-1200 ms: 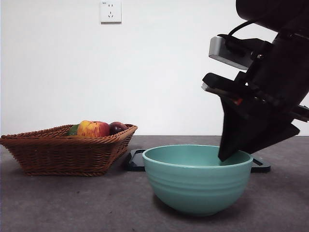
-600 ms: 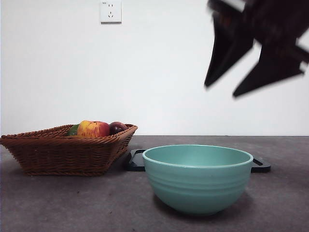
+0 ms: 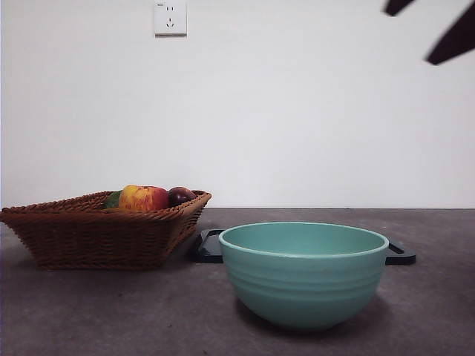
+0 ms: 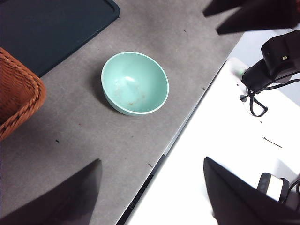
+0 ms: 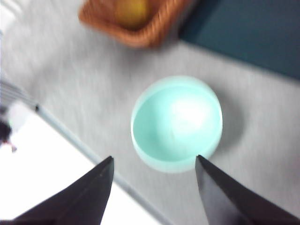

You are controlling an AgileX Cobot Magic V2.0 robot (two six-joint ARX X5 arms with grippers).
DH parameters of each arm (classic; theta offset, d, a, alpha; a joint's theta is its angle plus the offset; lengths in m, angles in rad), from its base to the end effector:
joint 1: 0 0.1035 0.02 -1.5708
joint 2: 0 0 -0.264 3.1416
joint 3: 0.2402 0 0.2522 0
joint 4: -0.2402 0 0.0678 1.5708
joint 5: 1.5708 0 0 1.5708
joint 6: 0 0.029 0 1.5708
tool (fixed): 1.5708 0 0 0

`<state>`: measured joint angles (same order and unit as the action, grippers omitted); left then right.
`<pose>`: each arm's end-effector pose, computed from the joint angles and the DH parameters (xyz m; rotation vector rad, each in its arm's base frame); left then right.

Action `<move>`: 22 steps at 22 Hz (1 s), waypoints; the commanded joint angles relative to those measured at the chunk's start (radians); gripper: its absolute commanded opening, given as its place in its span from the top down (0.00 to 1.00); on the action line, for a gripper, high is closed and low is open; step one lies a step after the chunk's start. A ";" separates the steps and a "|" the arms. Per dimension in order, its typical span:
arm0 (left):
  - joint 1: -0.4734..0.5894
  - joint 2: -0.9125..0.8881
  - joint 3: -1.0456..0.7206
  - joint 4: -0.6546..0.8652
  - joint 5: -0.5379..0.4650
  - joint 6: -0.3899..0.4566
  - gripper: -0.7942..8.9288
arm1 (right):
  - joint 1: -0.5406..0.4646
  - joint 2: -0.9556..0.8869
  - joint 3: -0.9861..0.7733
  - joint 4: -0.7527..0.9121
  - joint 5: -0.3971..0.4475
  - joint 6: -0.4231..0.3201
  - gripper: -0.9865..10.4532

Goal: Pick up the wifruite, put it on the bowl, pick up the plate, put it on desk

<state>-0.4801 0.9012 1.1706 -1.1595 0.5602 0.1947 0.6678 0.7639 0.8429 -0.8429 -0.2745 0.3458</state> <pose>0.1121 -0.0758 0.3617 0.1274 0.8305 -1.0547 0.1034 0.0916 0.2991 0.1498 0.9187 0.7477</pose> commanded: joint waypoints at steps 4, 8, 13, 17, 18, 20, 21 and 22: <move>-0.005 0.006 0.012 0.008 0.008 0.013 0.57 | 0.011 -0.043 0.016 -0.118 -0.002 -0.025 0.67; -0.005 0.006 0.012 0.008 0.008 0.013 0.57 | 0.011 -0.042 0.016 -0.119 -0.001 -0.040 0.67; -0.005 0.006 0.012 0.008 0.008 0.013 0.57 | 0.011 -0.040 0.016 -0.119 0.006 -0.040 0.67; -0.005 0.006 0.012 0.008 0.008 0.013 0.57 | 0.011 -0.040 0.016 -0.119 0.013 -0.040 0.67; -0.005 0.006 0.012 0.008 0.008 0.013 0.57 | 0.011 -0.040 0.016 -0.119 0.013 -0.040 0.67; -0.005 0.006 0.012 0.008 0.008 0.013 0.57 | 0.011 -0.040 0.016 -0.119 0.013 -0.040 0.67; -0.005 0.006 0.012 0.008 0.008 0.013 0.57 | 0.011 -0.040 0.016 -0.119 0.013 -0.041 0.67; -0.005 0.006 0.012 0.008 0.008 0.013 0.57 | 0.011 -0.040 0.016 -0.119 0.013 -0.043 0.67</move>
<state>-0.4801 0.9012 1.1706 -1.1595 0.5602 0.1947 0.6678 0.7158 0.8429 -0.9676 -0.2638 0.3172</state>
